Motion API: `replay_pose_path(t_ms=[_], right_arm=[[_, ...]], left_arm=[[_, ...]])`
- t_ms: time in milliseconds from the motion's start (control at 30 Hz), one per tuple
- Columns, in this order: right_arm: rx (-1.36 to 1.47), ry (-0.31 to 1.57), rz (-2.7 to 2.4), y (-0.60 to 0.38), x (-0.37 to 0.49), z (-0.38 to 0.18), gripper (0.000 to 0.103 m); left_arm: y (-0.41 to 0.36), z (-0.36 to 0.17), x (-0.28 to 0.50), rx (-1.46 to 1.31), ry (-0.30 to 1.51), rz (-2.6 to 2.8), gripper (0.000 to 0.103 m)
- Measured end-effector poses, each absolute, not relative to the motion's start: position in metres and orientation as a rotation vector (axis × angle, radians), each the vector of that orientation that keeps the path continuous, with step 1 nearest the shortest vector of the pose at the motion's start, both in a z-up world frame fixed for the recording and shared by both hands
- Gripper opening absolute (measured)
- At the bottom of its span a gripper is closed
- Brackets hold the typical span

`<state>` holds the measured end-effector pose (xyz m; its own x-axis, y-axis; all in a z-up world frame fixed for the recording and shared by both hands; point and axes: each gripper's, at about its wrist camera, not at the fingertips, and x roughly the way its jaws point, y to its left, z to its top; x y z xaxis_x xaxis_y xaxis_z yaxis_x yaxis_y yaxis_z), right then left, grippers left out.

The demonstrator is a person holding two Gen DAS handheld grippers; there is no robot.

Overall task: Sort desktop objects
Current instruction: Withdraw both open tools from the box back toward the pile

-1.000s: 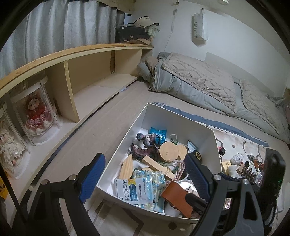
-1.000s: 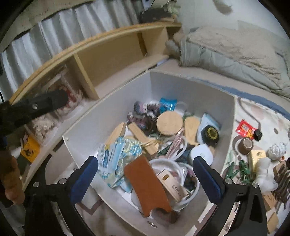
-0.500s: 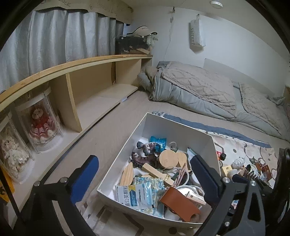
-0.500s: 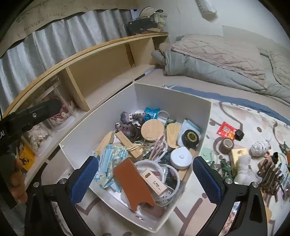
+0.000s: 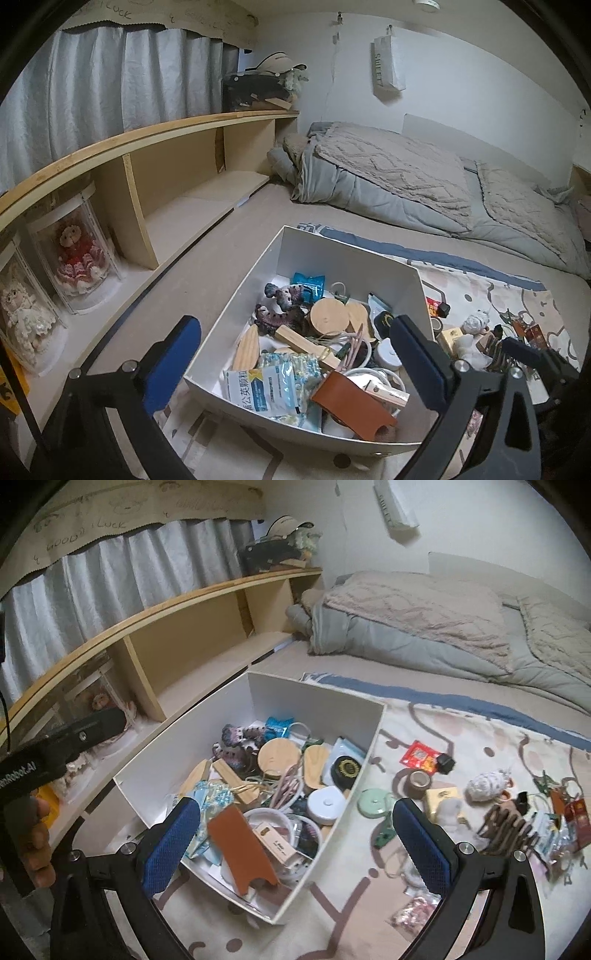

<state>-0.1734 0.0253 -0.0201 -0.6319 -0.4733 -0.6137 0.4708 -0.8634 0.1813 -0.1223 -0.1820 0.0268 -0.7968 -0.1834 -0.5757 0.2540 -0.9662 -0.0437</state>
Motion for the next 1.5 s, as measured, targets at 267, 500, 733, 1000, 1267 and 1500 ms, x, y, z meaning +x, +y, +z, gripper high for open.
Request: replay_pose_path(t_ms=[267, 500, 733, 1000, 1267, 1500], right_arm=[[0.845, 0.045, -2.554, 0.056, -0.156, 0.003, 0.103], [0.810, 0.051, -2.640, 0.089, -0.144, 0.016, 0.103], [0.798, 0.073, -2.724, 0.121, -0.135, 0.019, 0.103], [0.797, 0.036, -2.799, 0.157, -0.127, 0.020, 0.103], [0.808, 0.027, -2.865, 0.192, -0.119, 0.021, 0.103], [0.819, -0.002, -2.912, 0.215, -0.116, 0.022, 0.103]], left_arm=[[-0.166, 0.033, -0.113, 0.843, 0.158, -2.825, 0.103], [-0.149, 0.035, -0.108, 0.828, 0.134, -2.851, 0.103], [-0.136, 0.035, -0.108, 0.833, 0.147, -2.885, 0.103], [-0.121, 0.034, -0.108, 0.844, 0.145, -2.913, 0.103], [-0.102, 0.036, -0.106, 0.835, 0.138, -2.951, 0.103], [-0.088, 0.037, -0.114, 0.878, 0.186, -2.950, 0.103]])
